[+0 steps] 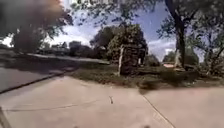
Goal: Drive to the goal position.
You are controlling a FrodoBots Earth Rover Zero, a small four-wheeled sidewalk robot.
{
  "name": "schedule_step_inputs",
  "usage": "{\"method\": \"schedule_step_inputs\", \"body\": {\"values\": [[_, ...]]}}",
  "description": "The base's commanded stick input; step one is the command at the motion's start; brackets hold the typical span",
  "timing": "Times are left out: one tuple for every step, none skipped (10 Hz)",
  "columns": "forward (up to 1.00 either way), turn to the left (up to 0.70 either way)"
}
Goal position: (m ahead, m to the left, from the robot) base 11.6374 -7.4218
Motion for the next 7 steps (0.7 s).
{"method": "schedule_step_inputs", "body": {"values": [[0.04, 0.70], [0.04, 0.70], [0.04, 0.70], [0.04, 0.70], [0.04, 0.70], [0.04, 0.70], [0.04, 0.70]]}}
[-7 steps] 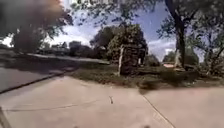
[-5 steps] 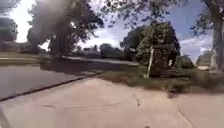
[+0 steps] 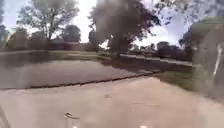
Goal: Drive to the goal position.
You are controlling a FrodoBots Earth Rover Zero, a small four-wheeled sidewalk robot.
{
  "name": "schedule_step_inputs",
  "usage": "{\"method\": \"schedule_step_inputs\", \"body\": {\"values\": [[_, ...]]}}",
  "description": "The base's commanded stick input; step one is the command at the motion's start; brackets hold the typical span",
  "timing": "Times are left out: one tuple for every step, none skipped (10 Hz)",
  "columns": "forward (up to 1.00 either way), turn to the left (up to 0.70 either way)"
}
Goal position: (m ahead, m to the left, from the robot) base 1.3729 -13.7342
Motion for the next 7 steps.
{"method": "schedule_step_inputs", "body": {"values": [[0.04, 0.65], [0.04, 0.05], [0.04, 0.00], [0.04, 0.00], [0.04, 0.00], [0.04, 0.00], [0.04, 0.00]]}}
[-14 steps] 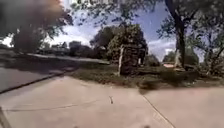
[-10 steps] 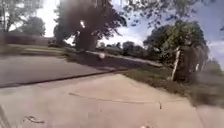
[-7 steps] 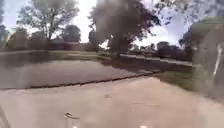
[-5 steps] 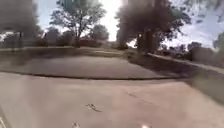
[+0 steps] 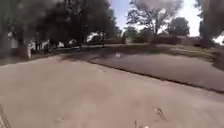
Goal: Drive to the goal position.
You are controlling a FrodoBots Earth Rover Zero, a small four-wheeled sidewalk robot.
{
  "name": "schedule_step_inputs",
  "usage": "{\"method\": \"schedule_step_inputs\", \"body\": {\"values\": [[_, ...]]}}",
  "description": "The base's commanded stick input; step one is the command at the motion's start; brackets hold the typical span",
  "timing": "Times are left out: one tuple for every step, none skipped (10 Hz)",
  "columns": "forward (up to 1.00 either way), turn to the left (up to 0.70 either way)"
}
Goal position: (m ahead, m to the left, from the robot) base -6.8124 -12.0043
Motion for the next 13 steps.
{"method": "schedule_step_inputs", "body": {"values": [[0.04, 0.00], [0.04, -0.70], [0.04, -0.70], [0.04, -0.70], [0.04, -0.70], [0.04, -0.70], [0.04, -0.70], [0.04, -0.70], [0.04, -0.70], [0.04, -0.54], [0.04, -0.20], [0.04, -0.06], [0.04, 0.00]]}}
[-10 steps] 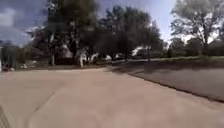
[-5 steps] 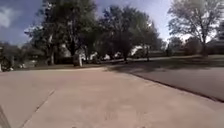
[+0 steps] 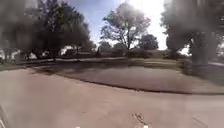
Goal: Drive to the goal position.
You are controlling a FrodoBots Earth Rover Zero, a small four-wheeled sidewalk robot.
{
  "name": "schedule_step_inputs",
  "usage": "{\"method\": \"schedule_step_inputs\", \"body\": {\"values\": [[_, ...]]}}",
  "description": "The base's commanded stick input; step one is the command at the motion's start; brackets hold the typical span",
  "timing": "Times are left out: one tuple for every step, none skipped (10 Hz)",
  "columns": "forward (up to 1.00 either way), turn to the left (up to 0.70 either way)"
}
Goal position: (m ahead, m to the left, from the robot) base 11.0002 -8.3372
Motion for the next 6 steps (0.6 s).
{"method": "schedule_step_inputs", "body": {"values": [[0.04, 0.00], [0.04, 0.00], [0.04, 0.00], [0.04, 0.00], [0.04, 0.00], [0.04, 0.00]]}}
